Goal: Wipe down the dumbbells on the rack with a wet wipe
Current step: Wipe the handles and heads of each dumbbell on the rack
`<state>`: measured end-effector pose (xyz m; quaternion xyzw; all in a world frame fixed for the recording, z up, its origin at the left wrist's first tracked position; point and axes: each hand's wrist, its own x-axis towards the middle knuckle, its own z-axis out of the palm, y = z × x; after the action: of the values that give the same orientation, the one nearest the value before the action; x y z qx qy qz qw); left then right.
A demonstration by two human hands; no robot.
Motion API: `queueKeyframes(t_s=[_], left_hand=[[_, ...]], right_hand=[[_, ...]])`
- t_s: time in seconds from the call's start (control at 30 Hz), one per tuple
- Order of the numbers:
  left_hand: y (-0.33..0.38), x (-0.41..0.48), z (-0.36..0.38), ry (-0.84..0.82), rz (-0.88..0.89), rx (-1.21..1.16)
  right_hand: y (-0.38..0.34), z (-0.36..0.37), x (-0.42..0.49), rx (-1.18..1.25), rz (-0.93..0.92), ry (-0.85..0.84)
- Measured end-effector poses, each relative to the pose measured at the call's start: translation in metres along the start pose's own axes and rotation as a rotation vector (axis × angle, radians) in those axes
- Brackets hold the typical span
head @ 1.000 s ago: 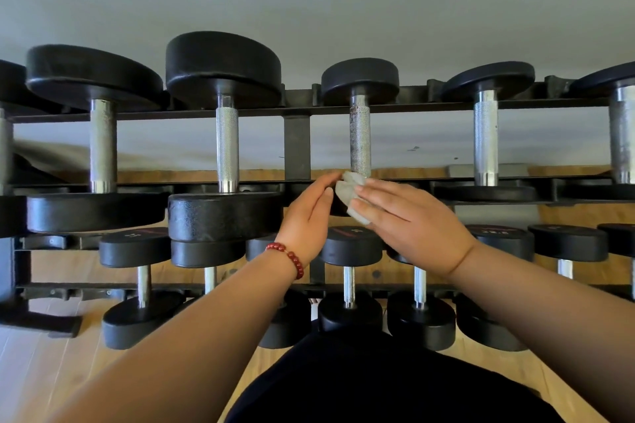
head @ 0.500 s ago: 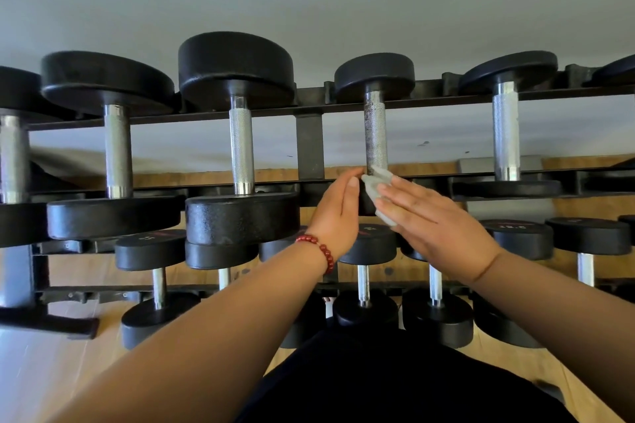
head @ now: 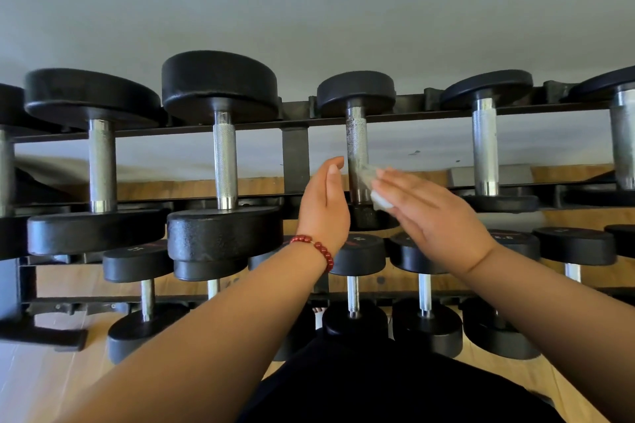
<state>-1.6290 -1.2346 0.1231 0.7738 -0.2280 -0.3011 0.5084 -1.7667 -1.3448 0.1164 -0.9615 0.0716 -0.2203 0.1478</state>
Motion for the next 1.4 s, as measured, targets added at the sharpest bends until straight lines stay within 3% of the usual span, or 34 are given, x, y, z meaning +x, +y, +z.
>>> queueKeyframes(t_s=[0.23,0.47,0.67,1.03,1.33,1.4], left_hand=[[0.011,0.013,0.021,0.12,0.087,0.198],[0.015,0.015,0.025,0.131,0.046,0.291],[0.016,0.015,0.022,0.156,-0.007,0.325],[0.011,0.02,0.025,0.182,-0.001,0.378],[0.009,0.02,0.025,0.187,-0.024,0.372],[0.009,0.02,0.025,0.185,-0.031,0.373]], right_hand=[[0.028,-0.014,0.05,-0.13,-0.041,0.018],[0.058,-0.007,0.105,-0.296,-0.226,-0.062],[0.073,0.001,0.125,-0.254,-0.3,-0.134],[0.068,0.009,0.141,-0.196,-0.294,-0.093],[0.056,0.008,0.131,-0.166,-0.085,-0.019],[0.05,0.012,0.147,-0.175,-0.112,-0.025]])
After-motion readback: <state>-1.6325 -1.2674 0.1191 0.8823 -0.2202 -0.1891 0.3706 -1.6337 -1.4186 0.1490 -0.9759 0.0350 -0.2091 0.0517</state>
